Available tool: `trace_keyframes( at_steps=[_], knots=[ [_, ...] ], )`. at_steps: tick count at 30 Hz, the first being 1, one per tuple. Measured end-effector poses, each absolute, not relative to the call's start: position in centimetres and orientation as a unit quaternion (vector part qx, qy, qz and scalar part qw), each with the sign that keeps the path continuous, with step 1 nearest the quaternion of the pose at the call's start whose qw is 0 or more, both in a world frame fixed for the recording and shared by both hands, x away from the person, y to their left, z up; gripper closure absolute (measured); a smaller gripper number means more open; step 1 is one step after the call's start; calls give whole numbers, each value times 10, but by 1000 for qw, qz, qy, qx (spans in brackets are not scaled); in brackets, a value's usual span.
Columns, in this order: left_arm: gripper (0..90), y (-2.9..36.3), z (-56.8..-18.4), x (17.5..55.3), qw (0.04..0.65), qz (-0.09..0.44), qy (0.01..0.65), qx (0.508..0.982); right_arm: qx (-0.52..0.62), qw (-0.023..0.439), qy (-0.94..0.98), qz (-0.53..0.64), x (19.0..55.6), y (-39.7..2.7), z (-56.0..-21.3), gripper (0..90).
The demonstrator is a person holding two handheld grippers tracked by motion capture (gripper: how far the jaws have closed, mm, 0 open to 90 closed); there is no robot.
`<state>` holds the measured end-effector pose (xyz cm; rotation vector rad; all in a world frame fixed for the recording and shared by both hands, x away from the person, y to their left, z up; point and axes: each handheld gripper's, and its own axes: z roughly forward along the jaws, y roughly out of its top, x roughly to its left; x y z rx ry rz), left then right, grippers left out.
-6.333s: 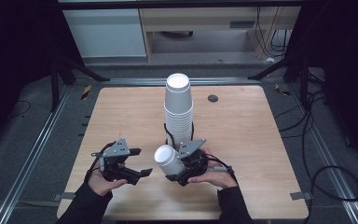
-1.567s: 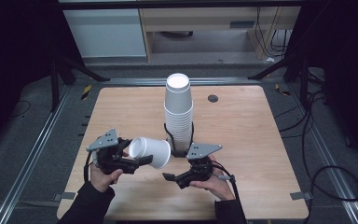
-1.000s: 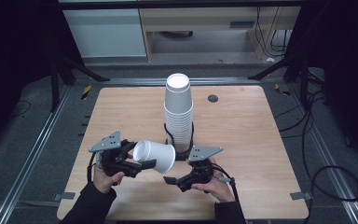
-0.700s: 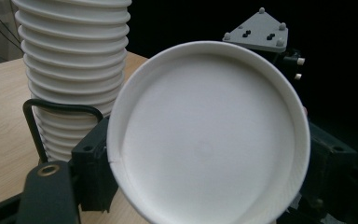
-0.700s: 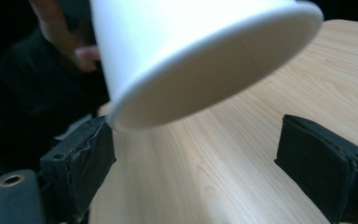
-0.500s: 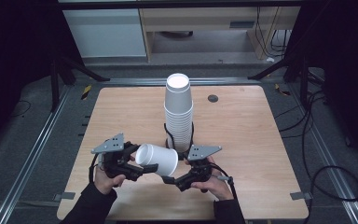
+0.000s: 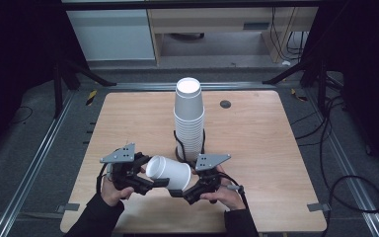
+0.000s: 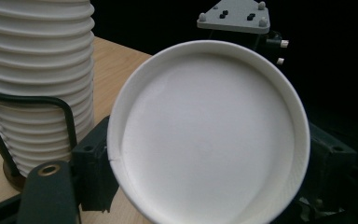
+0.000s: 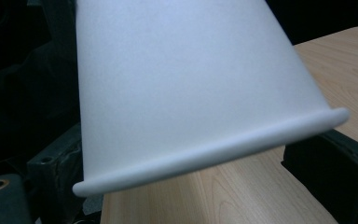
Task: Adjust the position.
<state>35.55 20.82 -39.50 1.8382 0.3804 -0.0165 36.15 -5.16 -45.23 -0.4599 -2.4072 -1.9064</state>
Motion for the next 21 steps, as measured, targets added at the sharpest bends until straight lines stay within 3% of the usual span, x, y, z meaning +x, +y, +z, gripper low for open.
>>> trace_keyframes(
  at_steps=[21],
  knots=[
    [210, 206, -397, 357, 583, -12, 165, 796, -135, 21, -779, -612, 364, -48, -453, 82]
  ],
)
